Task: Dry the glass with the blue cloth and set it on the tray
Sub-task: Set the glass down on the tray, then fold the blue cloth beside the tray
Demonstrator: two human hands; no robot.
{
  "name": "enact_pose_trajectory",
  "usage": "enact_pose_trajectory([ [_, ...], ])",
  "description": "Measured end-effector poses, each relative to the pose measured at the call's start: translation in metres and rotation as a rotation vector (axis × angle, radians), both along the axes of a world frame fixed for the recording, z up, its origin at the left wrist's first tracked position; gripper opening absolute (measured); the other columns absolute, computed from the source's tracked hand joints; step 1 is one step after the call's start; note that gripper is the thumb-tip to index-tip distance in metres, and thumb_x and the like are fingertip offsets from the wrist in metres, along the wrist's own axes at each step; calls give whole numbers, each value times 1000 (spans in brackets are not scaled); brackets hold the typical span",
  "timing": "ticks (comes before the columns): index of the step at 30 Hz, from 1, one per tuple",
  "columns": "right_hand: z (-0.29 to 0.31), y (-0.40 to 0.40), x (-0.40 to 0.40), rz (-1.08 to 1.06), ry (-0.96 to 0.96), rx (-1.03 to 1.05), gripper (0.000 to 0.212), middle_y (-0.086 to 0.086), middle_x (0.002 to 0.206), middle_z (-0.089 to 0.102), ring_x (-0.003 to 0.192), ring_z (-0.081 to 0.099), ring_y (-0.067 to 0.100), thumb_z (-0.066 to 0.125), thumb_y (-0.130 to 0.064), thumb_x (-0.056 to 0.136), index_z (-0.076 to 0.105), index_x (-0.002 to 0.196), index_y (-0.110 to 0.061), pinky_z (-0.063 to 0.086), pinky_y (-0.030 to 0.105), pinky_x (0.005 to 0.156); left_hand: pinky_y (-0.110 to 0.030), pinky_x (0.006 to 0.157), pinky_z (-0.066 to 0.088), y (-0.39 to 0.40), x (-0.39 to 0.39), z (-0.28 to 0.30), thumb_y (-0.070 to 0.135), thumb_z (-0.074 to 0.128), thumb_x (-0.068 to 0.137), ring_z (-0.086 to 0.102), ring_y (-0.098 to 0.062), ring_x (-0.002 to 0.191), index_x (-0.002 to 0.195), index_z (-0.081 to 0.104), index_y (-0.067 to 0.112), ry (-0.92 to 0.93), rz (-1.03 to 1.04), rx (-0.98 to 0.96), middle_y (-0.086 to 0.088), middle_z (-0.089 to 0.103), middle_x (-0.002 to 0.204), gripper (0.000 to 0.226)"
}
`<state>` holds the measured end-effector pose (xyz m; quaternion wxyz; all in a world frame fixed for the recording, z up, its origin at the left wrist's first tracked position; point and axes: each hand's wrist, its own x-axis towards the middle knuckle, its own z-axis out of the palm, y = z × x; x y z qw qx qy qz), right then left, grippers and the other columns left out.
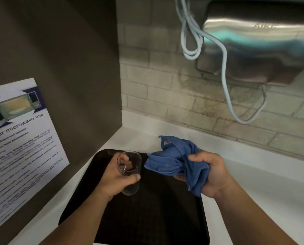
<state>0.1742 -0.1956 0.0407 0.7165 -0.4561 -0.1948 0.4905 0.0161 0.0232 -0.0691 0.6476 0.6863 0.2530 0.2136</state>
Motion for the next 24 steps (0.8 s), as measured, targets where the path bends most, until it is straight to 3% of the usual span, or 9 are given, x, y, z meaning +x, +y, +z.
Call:
enact_pose_trajectory([
  [3,4,-3,6,87,-72,-24,64,25,108,65,93,62,37,66,-13,49,66,112,2,51,45,74,-38,108,49,7,-3,34,45,87,54,62,-28,129,120,60,21,-61,-10,14,-10,67,130,76],
  [6,14,-5,11,248,-108,-105,72,27,105,59,89,55,40,59,-13,50,57,119,10,45,44,75,-31,109,44,4,13,93,57,75,69,60,-19,131,119,62,27,-155,44,273,1,67,128,60],
  [9,28,-3,15,400,-131,-195,65,25,96,58,79,53,36,65,-15,44,59,102,13,43,39,71,-16,104,46,-24,44,144,55,81,72,63,-1,124,126,64,28,-42,-314,504,10,69,128,63],
  [13,52,-7,23,556,-82,-200,34,15,80,70,70,65,26,63,-15,58,70,85,4,52,30,67,-47,106,57,-55,64,162,21,89,84,73,-30,115,126,68,10,275,-741,468,-14,76,124,48],
  [16,55,-18,33,435,3,-291,61,22,96,70,82,66,33,71,-41,68,69,105,7,55,38,72,-56,99,58,-58,65,151,14,83,91,75,-42,106,107,71,4,236,-653,403,-25,78,109,22],
  [18,53,-26,37,404,-16,-236,88,25,108,65,91,63,36,66,-66,70,61,120,6,54,42,72,-48,83,57,-61,68,141,18,80,93,74,-35,88,96,71,6,211,-552,346,-19,77,94,15],
  [19,53,-30,37,382,-90,-216,85,23,107,65,89,63,33,67,-66,70,62,120,3,55,40,68,-42,77,52,-63,71,137,21,80,92,69,-28,81,91,69,7,210,-506,323,-14,74,87,18],
  [21,53,-34,35,288,-310,-247,54,16,101,69,84,66,25,78,-44,72,70,111,-7,55,34,63,-34,68,45,-68,75,133,28,77,81,64,-20,72,87,69,7,243,-433,275,-7,69,77,23],
  [24,52,-34,39,18,-602,-403,21,17,89,71,71,67,24,73,-10,81,69,100,-2,53,34,56,-32,64,55,-71,82,131,23,73,81,74,-21,76,101,77,3,319,-445,188,-8,80,85,28],
])
